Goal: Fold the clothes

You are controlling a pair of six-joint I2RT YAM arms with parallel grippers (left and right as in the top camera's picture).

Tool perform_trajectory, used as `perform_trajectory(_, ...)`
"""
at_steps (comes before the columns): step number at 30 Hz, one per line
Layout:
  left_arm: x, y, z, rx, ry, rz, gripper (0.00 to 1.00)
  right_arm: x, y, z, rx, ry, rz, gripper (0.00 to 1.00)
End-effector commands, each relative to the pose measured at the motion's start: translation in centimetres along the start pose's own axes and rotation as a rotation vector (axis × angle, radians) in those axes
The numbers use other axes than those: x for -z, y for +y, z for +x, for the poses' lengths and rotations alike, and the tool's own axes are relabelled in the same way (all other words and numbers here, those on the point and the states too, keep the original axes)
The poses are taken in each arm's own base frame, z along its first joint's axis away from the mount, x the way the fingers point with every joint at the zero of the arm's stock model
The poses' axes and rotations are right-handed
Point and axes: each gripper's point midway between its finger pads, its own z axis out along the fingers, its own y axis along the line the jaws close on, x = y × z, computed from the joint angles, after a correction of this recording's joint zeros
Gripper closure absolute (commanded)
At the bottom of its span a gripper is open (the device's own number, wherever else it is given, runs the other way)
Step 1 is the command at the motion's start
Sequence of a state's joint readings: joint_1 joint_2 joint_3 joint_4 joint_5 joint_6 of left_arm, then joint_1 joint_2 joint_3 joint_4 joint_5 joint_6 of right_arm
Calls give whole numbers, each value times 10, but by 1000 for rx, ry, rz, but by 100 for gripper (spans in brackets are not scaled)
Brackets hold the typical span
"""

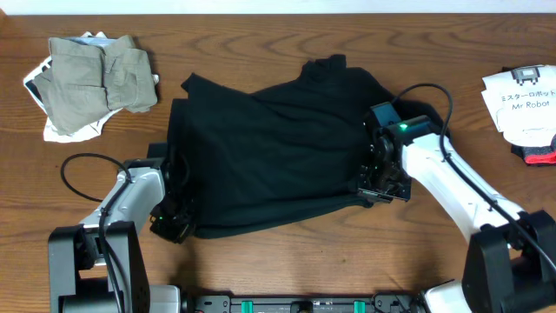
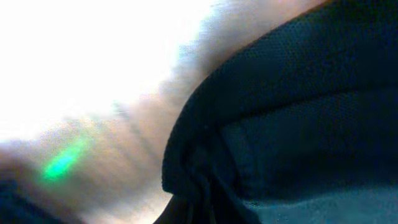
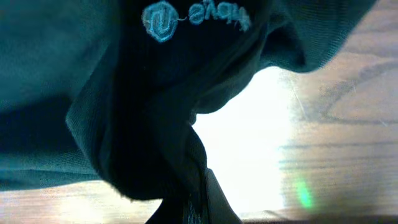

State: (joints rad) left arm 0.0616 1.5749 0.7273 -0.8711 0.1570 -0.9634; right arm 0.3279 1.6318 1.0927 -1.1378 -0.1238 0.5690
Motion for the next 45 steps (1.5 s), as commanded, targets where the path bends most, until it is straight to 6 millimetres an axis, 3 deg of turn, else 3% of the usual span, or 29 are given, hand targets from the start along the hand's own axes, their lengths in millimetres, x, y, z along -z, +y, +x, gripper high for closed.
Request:
perform_trajectory(1,6,22,-12,-27,-97,-88,94,19,-8,1,-13,-61,-5,99)
perform_trajectory(11,47,17,-15,-104,-230,67,94,53,-12,11,-1,-163,-56,98)
perform_trajectory(19,70,7,-19,-113,-294,162,94,54,-17,8,-49,-184,-36,99)
perform_trajectory(25,89,-14,-29,-133,-351,242,94,55,-29,0,-121,-233,26,98)
perform_trajectory(38,115,-57,-49,-179,-474,425,94,62,-33,-22,-175,-345,53,98)
perform_trajectory(45,124,-69,-54,-184,-511,477,94,63,-32,-26,-194,-362,43,97)
